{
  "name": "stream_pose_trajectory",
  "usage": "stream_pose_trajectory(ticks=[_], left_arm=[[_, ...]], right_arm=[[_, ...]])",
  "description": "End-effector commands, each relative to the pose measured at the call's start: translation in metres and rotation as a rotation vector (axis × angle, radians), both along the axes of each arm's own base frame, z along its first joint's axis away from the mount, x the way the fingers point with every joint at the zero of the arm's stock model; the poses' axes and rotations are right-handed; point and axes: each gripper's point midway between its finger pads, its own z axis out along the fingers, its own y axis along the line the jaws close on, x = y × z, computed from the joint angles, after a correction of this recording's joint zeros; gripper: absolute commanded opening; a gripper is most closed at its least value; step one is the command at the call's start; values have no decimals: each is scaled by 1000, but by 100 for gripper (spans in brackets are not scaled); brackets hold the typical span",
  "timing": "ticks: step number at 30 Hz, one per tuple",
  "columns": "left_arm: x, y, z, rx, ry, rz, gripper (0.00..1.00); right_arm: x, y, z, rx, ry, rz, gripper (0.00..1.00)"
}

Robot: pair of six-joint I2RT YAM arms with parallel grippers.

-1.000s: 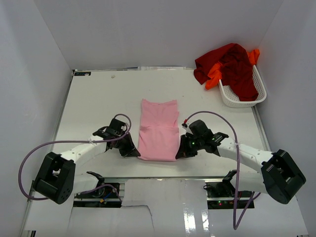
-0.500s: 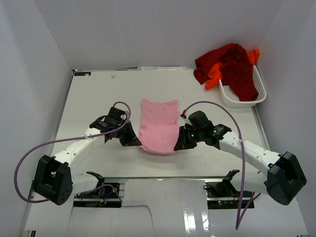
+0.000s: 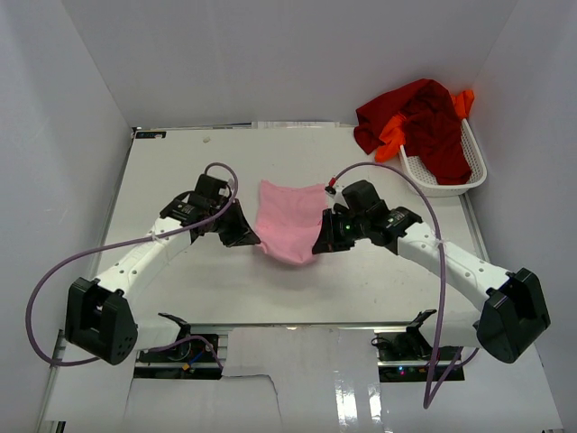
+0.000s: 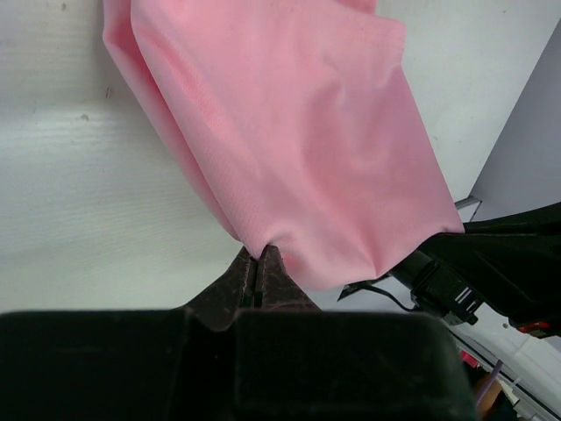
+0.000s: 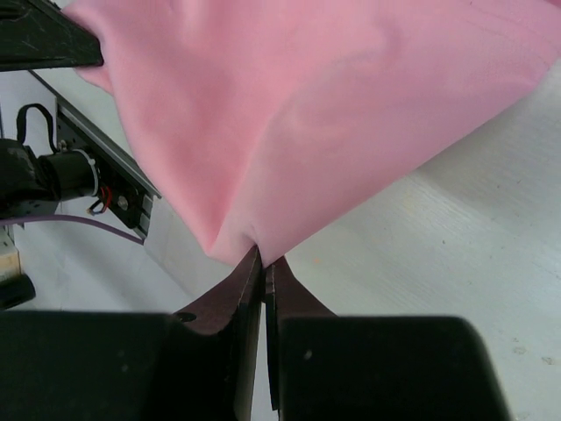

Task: Fold and stack the t-shirts
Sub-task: Fold the long partially folded tshirt into a neat square

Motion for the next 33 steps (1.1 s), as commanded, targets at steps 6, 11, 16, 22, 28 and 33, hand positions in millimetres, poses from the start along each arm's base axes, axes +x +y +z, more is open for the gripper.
stream_pose_trajectory(ticks=[6,11,16,22,28,33], left_arm=[[35,5,32,-8,-93,12,0],[57,13,34,-22,-109,32,0],[81,15,39,-24,-132,43,0],[105,11,44,-30,-152,38,0],[130,0,40,-48,-148,22,0],[150,-5,47,-56,-172,16,0]], right_arm=[[24,8,34,40,-73,21,8],[36,7,30,36,-70,19,8],[59,1,27,33,-69,-8,8],[82,-1,27,35,-67,-19,8],[97,0,23,26,-63,-28,8],[109,2,29,29,-78,-38,8]])
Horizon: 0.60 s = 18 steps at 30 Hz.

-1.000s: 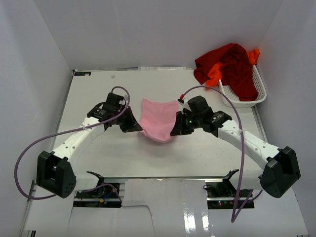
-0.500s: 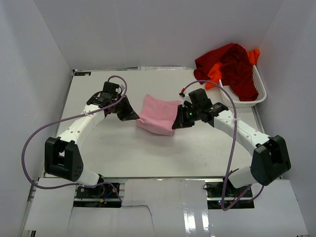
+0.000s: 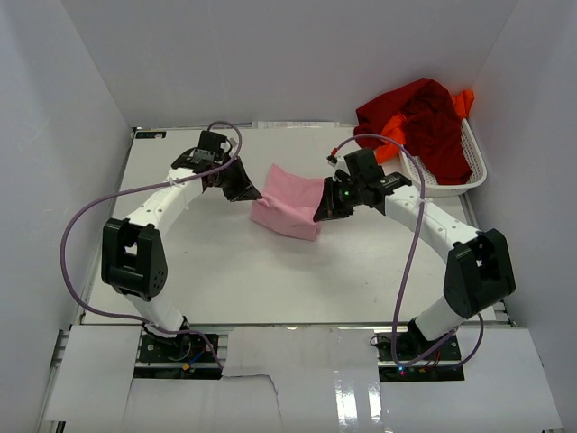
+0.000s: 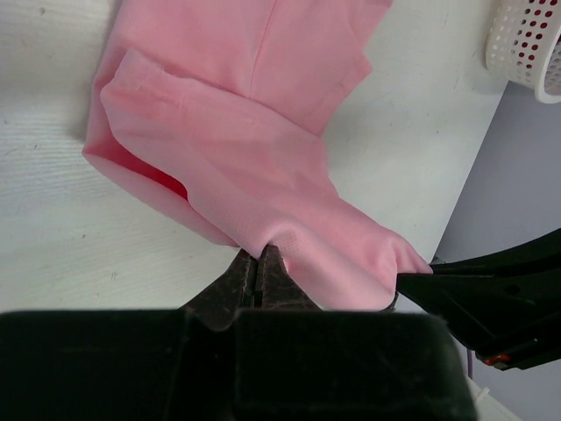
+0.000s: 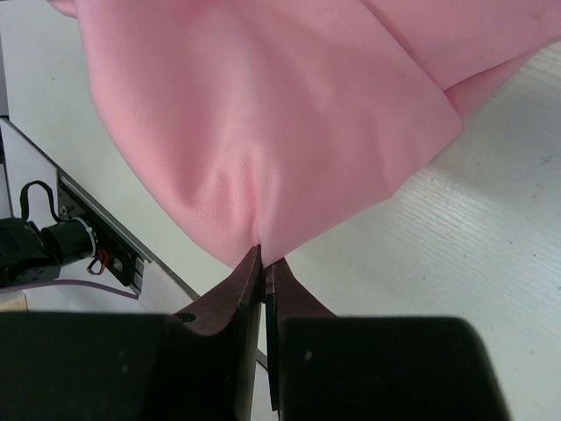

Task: Fold and stack the t-shirts
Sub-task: Fold the long partially folded tshirt into a neat square

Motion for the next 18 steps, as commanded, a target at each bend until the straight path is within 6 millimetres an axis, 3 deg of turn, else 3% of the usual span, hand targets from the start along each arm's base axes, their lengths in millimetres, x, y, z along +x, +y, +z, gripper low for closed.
stream_pose_trajectory(ticks=[1,9,18], left_arm=[[20,-5,34,-39,-103,-17,0],[40,-9,41,-44,-123,-18,0],[75,-19,49,-67,-156,-32,0]], right_arm=[[15,4,22,31,-63,13,8],[34,3,34,40,-83,0,8],[60,-3,39,40,-93,-24,8]])
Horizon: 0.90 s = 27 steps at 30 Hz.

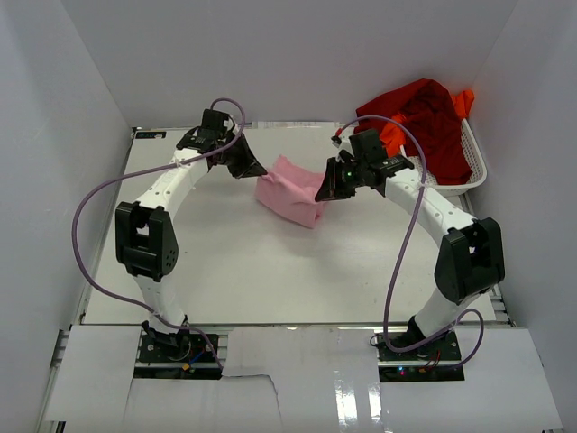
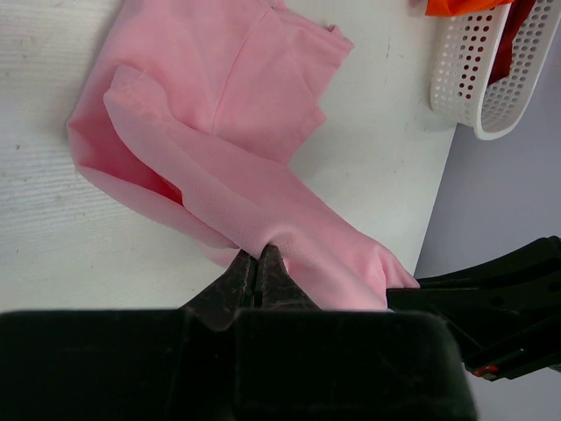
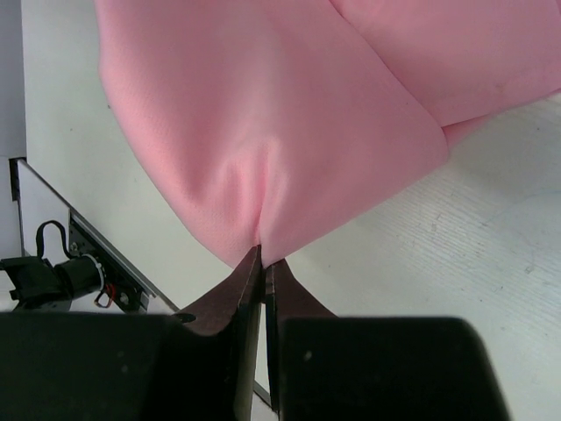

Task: Fold and stack the t-shirts
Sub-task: Fold the long partially folded tshirt into a neat square

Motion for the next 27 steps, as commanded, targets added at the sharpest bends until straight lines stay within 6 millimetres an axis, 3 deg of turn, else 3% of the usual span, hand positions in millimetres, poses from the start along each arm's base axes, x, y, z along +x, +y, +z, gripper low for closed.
stream_pose_trajectory(ticks=[1,9,17,22,27], left_arm=[[18,-6,23,-33,-71,-23,0],[53,-16,16,-41,-89,-30,0],[68,-23,15,-57,-100,-41,0],[54,-15,7,-23,-81,-36,0],[14,-1,-9,3,-29,-23,0]], right_arm=[[13,0,13,18,-32,14,8],[35,-7,3,10,-24,-16,8],[49,-7,1,21,-16,-15,8],[42,-4,-3,39,9,4,8],[16,3,-12,50,47,41,8]])
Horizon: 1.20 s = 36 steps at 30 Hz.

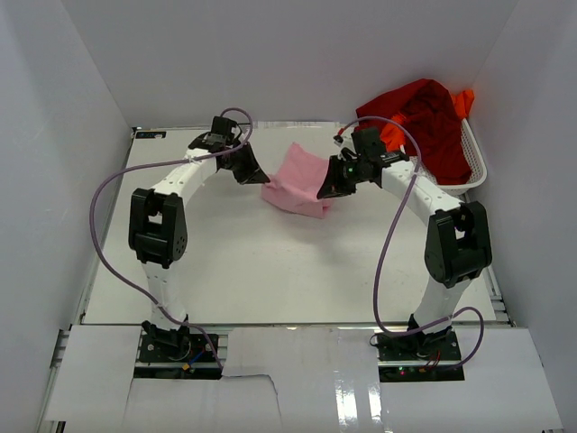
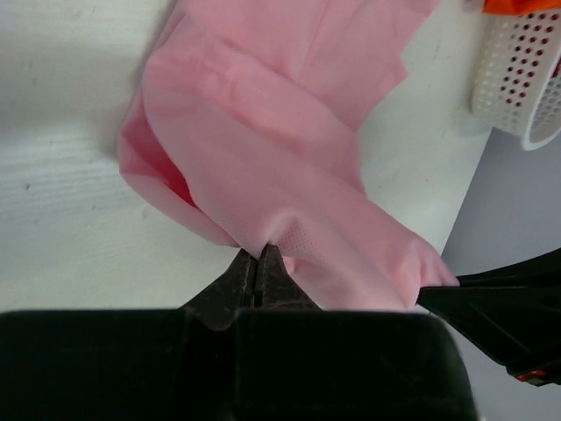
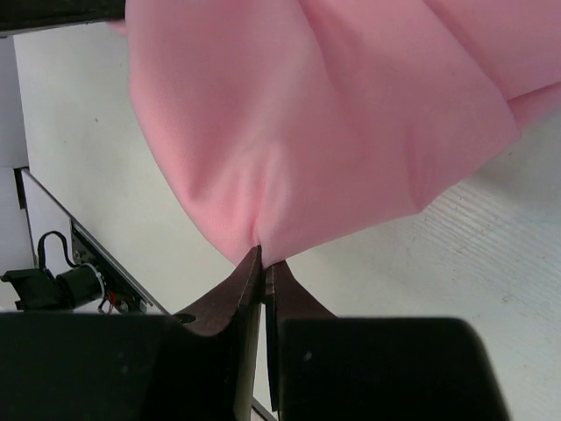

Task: Fold and stack the t-shirts
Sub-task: Fold the long partially folded tshirt into a neat square

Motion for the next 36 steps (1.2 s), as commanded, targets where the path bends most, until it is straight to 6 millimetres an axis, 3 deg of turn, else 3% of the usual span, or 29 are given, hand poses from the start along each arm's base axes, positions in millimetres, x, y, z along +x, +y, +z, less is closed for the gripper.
stream_pose_trajectory(ticks=[1,4,5,6,8,12,15,22,29,36], left_arm=[[-23,12,36,-6,-75,5,0],[-52,21,26,6,-44,7,0],[-66,25,11,19,-4,7,0],[-74,28,18,13,-17,7,0],[-90,30,13,10,0,1,0],[-139,39,-2,8,45,-12,0],[-163,44,-12,14,67,-21,0],[-236,50,-53,11,176,-37,0],[-285,40,-75,-5,248,-46,0],[-314,26,-81,-30,285,-60,0]], right_arm=[[-27,9,2,31,17,58,8],[-47,20,-3,39,35,88,8],[-62,22,-15,31,70,102,8],[-68,24,-12,46,56,108,8],[-86,29,-18,52,86,120,8],[-129,18,-33,45,126,120,8],[-155,6,-44,43,162,109,8],[-201,-20,-73,23,226,96,8],[-234,-31,-89,19,275,98,8],[-261,-41,-98,21,319,100,8]])
